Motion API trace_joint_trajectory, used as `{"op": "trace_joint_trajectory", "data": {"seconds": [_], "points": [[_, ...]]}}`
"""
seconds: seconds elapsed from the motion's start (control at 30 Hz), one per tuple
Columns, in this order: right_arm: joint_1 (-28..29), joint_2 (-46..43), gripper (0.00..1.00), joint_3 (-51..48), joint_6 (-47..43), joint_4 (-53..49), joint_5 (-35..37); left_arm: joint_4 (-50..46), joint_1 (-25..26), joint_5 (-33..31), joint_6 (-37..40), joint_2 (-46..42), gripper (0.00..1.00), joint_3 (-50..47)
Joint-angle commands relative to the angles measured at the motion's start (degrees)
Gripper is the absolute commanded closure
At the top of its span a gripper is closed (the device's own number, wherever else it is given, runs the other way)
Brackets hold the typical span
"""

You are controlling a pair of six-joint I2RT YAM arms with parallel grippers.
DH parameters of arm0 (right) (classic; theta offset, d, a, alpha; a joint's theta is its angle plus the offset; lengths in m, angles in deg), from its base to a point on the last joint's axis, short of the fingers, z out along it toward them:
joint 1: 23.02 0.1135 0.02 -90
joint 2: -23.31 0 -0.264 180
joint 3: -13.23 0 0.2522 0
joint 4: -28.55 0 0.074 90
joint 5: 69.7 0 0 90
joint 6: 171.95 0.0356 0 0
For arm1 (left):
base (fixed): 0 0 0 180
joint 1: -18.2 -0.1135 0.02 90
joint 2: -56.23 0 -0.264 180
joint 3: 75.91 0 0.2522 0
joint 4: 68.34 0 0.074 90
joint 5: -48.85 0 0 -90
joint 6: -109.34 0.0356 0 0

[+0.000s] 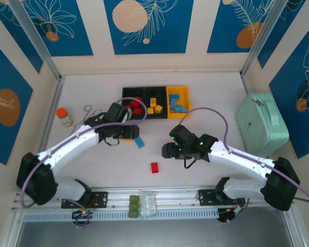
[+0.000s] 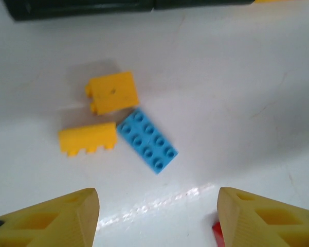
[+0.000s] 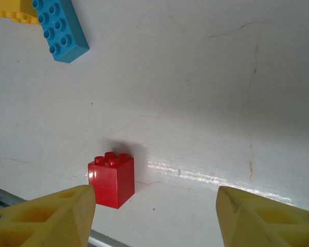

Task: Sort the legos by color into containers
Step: Pick up the lego from the center of the table.

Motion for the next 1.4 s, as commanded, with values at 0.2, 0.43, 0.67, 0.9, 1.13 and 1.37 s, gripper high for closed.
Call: {"op": "trace_joint_trajectory", "data": {"seconds": [0.2,0.43,0.67,0.9,1.13,1.37], "points": [[1.17,15.89,0.37,12.19,-7.59,5.12,-1.68,-5.18,-1.11,-4.51,-11.0,-18.77,0.36,-16.16],[1.08,31.34,0.37,24.2,-13.49,7.04,-4.09,-9.45,-2.54,-5.2,-16.75,-29.26,0.34,-22.42],[1.17,43.34,0.38,33.2,-16.21,5.12,-4.49,-9.62,-3.49,-3.93,-18.6,-31.48,0.34,-24.45],[2.24,49.26,0.44,37.5,-17.71,2.19,-2.5,-9.18,-4.04,-3.47,-18.37,-30.81,0.34,-24.59],[3.84,49.62,0.63,37.64,-17.96,-0.35,1.15,-8.84,-4.31,-3.24,-18.59,-30.51,0.34,-24.62],[3.75,40.58,0.71,30.7,-16.19,-0.44,3.42,-5.68,-4.31,-1.12,-18.52,-28.26,0.34,-24.43]]}}
